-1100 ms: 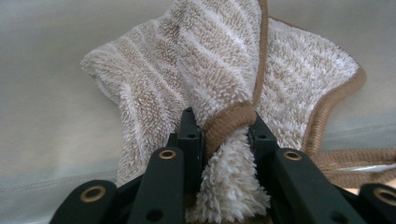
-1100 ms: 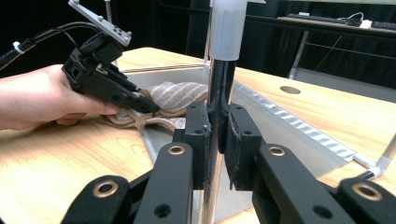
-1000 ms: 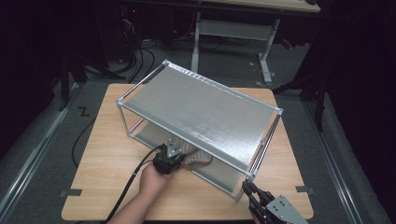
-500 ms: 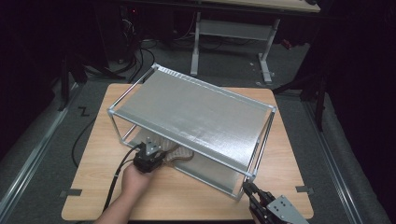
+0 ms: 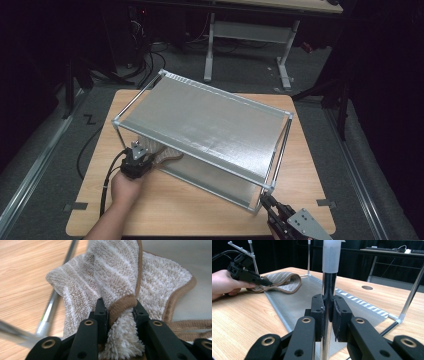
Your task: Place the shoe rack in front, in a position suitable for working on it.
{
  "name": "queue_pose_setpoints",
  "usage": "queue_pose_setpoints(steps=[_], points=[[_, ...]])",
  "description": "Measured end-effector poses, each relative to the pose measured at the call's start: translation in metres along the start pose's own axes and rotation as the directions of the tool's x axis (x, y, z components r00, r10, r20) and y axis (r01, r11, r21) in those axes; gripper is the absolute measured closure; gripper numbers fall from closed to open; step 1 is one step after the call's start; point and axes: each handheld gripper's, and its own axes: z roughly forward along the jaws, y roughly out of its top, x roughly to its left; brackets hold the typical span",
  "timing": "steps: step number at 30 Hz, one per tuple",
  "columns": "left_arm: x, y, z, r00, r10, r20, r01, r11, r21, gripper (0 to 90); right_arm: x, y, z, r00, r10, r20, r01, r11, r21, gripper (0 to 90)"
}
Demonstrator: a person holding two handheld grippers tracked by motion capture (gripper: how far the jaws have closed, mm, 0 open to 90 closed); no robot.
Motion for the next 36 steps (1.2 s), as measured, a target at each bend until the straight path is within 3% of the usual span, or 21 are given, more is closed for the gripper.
queue_pose_setpoints(steps=[4,15,22,26,30,32,36], points=[[0.007,-0.001,0.001,0.9997,-0.005,-0.023,0.005,1.0000,0.002,71.0,0.000,0.000,0.000,1.0000,0.002,0.003,-0.002,1.000,-0.001,81.0],[0.012,0.000,0.002,0.9992,-0.029,-0.029,0.028,0.9996,-0.002,70.6,0.000,0.000,0.002,1.0000,0.005,0.004,-0.005,1.000,-0.005,80.9],[0.007,0.002,0.003,0.9991,-0.039,-0.019,0.039,0.9992,-0.001,70.7,0.000,-0.001,0.003,0.9999,0.012,0.006,-0.012,1.000,-0.008,81.0],[-0.009,0.008,0.006,0.9999,-0.003,0.016,0.003,0.9999,0.010,70.8,0.000,-0.001,0.004,0.9998,0.014,0.012,-0.014,1.000,-0.008,81.0],[-0.035,0.015,0.008,0.9968,0.053,0.059,-0.054,0.9984,0.014,70.8,0.000,-0.001,0.004,0.9998,0.013,0.014,-0.013,1.000,-0.009,81.0],[-0.051,0.017,0.010,0.9921,0.069,0.105,-0.071,0.9974,0.015,70.8,0.000,-0.001,0.004,0.9998,0.013,0.013,-0.013,1.000,-0.009,81.0],[-0.087,0.022,0.010,0.9808,0.131,0.145,-0.132,0.9912,-0.001,70.7,0.001,0.000,0.004,0.9998,0.015,0.011,-0.015,1.000,-0.009,81.0]])
